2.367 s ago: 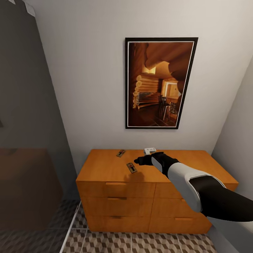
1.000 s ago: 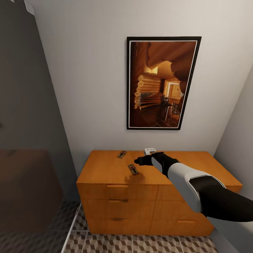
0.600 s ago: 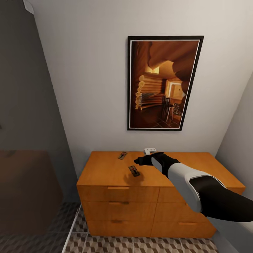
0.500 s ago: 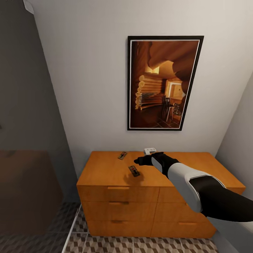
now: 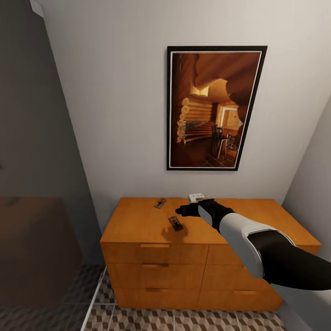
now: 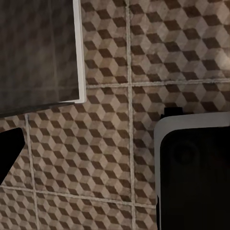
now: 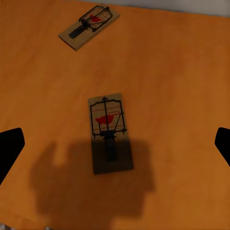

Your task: Take the four mousetraps from the cabinet in the bathroom and place them on the bathroom floor. Make sure all four end up on the same floor surface, and ensure that at least two of them are either under or directly next to the same bathroom sink.

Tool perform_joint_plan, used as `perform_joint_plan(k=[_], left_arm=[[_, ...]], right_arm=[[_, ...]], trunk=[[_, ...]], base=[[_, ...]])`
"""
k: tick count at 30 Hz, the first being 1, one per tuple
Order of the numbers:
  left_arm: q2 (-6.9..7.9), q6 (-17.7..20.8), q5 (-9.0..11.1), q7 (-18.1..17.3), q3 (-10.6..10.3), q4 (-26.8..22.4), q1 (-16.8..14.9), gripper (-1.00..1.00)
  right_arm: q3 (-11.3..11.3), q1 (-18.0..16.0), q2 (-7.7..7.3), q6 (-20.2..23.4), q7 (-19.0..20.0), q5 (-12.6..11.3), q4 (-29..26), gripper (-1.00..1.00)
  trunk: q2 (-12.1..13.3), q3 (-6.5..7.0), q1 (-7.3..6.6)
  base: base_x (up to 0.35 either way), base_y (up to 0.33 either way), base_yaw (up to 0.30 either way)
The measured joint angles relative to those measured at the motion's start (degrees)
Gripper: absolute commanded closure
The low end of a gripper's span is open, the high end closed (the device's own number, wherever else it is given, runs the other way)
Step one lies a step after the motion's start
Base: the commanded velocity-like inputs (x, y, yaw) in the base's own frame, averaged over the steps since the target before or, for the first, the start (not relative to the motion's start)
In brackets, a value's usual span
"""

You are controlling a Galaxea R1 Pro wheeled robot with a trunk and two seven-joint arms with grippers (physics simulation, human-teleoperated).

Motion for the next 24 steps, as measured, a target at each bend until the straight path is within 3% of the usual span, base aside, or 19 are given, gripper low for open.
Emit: perform_joint_plan(k=[24], left_arm=[[0.0,0.0,0.0,0.0,0.0,-0.01,0.0,-1.0]], right_arm=[[0.0,0.0,0.0,0.01,-0.02,0.0,0.0,-1.0]], trunk=[[0.0,-1.81,0.0]], base=[[0.0,0.0,0.0]])
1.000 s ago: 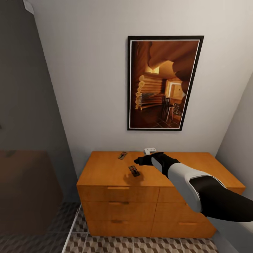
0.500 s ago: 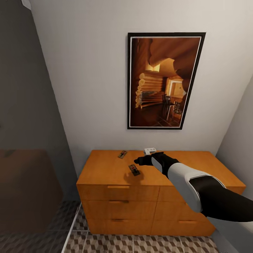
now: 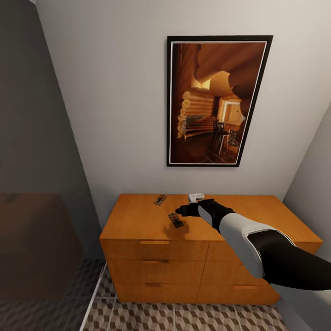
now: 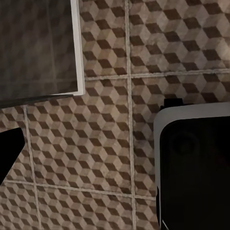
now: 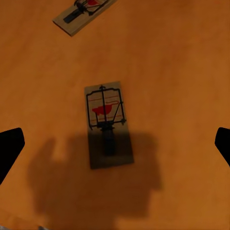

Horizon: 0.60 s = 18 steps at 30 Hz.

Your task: Take the four mousetraps from the cabinet in the bathroom and place them on the bathroom floor. Make sure all four end up on the same floor surface, and ensure that at least two of them are either under or directly next to the same bathroom sink.

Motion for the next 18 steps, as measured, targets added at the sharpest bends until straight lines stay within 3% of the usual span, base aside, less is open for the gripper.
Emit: perform_joint_plan(k=[18], left_arm=[[0.0,0.0,0.0,0.0,0.0,-0.02,0.0,-1.0]], right_arm=[[0.0,0.0,0.0,0.0,-0.06,0.0,0.0,-1.0]], trunk=[[-0.01,-0.65,0.0]], base=[[0.004,0.001,0.0]])
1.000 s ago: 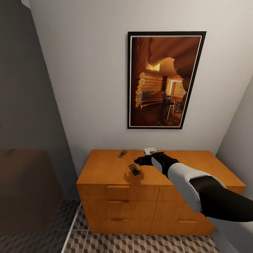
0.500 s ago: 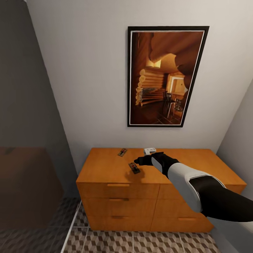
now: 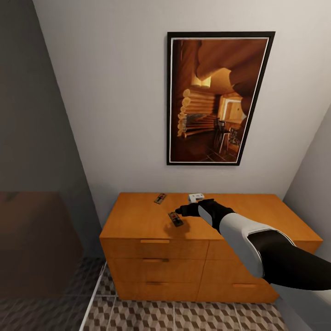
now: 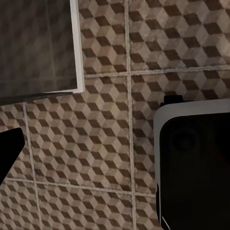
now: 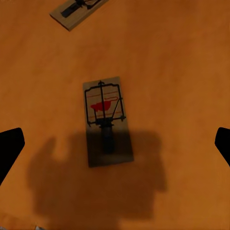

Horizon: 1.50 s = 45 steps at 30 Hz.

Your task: Take the four mousetraps from the cabinet in the bathroom and place them on the bathroom floor. Make sure all four end up on the same floor surface, and ensure that at least two of them are either under or directly next to the same bathroom sink.

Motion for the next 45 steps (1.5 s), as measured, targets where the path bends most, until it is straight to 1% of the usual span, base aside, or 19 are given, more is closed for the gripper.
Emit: perform_joint_plan(k=[12,28,45], left_arm=[[0.0,0.0,0.0,0.0,0.0,0.02,0.0,-1.0],[0.0,0.0,0.0,0.0,0.0,0.04,0.0,-1.0],[0.0,0.0,0.0,-0.02,0.0,0.05,0.0,-1.0]], right_arm=[[0.0,0.0,0.0,0.0,0.0,0.0,0.02,-1.0],[0.0,0.03,0.21,0.07,-0.09,0.43,0.08,-1.0],[0.0,0.77,0.42,0.16,-0.35,0.71,0.09,-1.0]], trunk=[[0.0,-0.01,0.0],[0.0,-0.01,0.0],[0.0,-0.01,0.0]], base=[[0.065,0.04,0.0],[0.004,0.003,0.0],[0.0,0.0,0.0]])
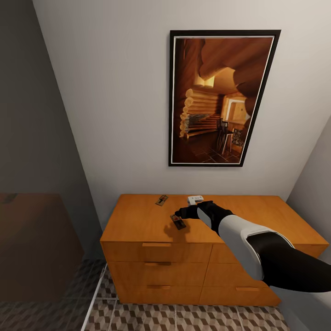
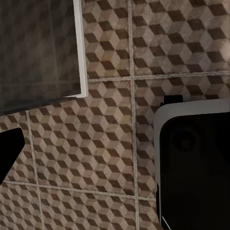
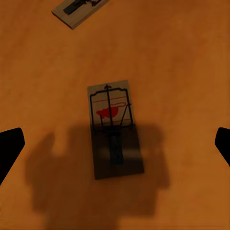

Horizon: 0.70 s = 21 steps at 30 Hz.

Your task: Take the four mousetraps from the cabinet in the bathroom and place them on the bathroom floor. Make sure all four end up on the same floor surface, and ensure that at least two of them are either under or directly next to the same bathroom sink.

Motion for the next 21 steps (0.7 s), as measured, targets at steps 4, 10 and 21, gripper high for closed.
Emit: perform_joint_plan(k=[4,10,21], left_arm=[[0.0,0.0,0.0,-0.01,0.0,0.0,0.02,-1.0],[0.0,0.0,0.0,-0.01,0.0,0.0,0.05,-1.0],[0.0,0.0,0.0,-0.07,0.0,0.0,0.1,-1.0]], right_arm=[[0.0,0.05,0.01,0.0,-0.01,0.0,0.0,-1.0],[0.0,0.32,0.02,0.07,-0.02,0.0,0.0,-1.0],[0.0,1.79,0.1,0.09,-0.02,0.0,0.0,-1.0]], trunk=[[0.0,0.0,0.0],[0.0,0.0,0.0],[0.0,0.0,0.0]], base=[[0.0,0.0,0.0],[0.0,0.0,0.0],[0.0,0.0,0.0]])
